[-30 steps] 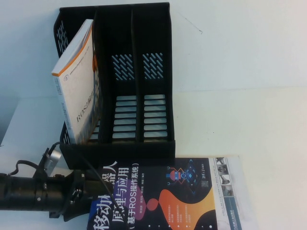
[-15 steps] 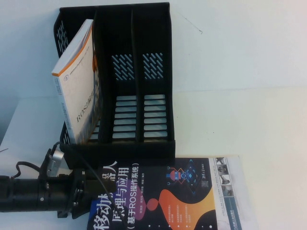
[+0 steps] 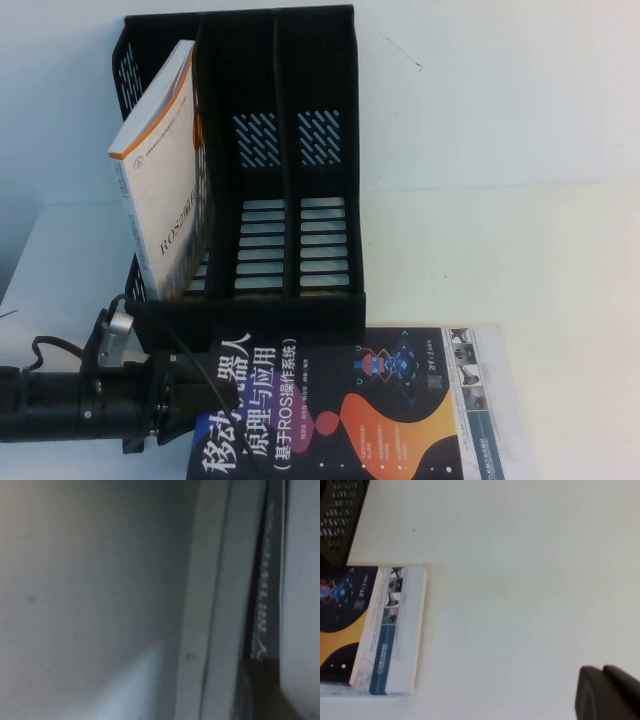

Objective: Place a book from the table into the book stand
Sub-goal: Pick up the book with your left arm

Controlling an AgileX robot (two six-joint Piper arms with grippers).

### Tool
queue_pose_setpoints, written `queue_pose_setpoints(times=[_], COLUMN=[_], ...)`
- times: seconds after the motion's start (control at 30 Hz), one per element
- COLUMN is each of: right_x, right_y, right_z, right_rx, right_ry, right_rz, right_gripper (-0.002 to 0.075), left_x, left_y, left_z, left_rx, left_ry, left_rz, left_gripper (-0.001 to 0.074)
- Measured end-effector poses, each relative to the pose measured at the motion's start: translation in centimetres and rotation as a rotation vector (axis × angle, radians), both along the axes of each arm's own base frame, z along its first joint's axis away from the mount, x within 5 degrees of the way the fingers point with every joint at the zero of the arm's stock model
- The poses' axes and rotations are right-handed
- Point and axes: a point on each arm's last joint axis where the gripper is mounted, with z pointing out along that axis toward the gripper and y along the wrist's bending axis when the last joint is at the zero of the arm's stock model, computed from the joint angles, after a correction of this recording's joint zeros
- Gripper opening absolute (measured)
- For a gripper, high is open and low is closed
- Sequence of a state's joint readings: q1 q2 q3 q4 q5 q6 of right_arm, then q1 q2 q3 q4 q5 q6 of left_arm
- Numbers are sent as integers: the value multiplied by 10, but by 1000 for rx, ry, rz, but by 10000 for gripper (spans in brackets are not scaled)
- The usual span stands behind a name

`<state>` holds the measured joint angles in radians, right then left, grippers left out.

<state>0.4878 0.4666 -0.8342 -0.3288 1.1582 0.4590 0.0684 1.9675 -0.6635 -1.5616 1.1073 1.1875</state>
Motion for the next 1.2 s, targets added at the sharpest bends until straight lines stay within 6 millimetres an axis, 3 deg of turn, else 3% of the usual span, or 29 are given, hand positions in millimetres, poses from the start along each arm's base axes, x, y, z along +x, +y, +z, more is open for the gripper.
queue_pose_setpoints(times=[0.2,0.4,0.63,1.2], right_x=[0,0,1,4], right_y=[0,-1,-1,1], right_z=[0,0,1,5], right_rx=[-4,-3,-4,10], right_ry=[-6,-7,-8,-63], right_rz=[-2,-8,-11,2], right_gripper=[1,1,1,1], left_x=[0,-2,-11,-53], left_y=[0,-1,-1,-3], left_z=[3,24,65,167], left_rx=[-10,4,36,109], left_ry=[-19,-85,-197,-478], left_rz=[-5,-29,-59,-72], left_gripper=[118,118,115,114])
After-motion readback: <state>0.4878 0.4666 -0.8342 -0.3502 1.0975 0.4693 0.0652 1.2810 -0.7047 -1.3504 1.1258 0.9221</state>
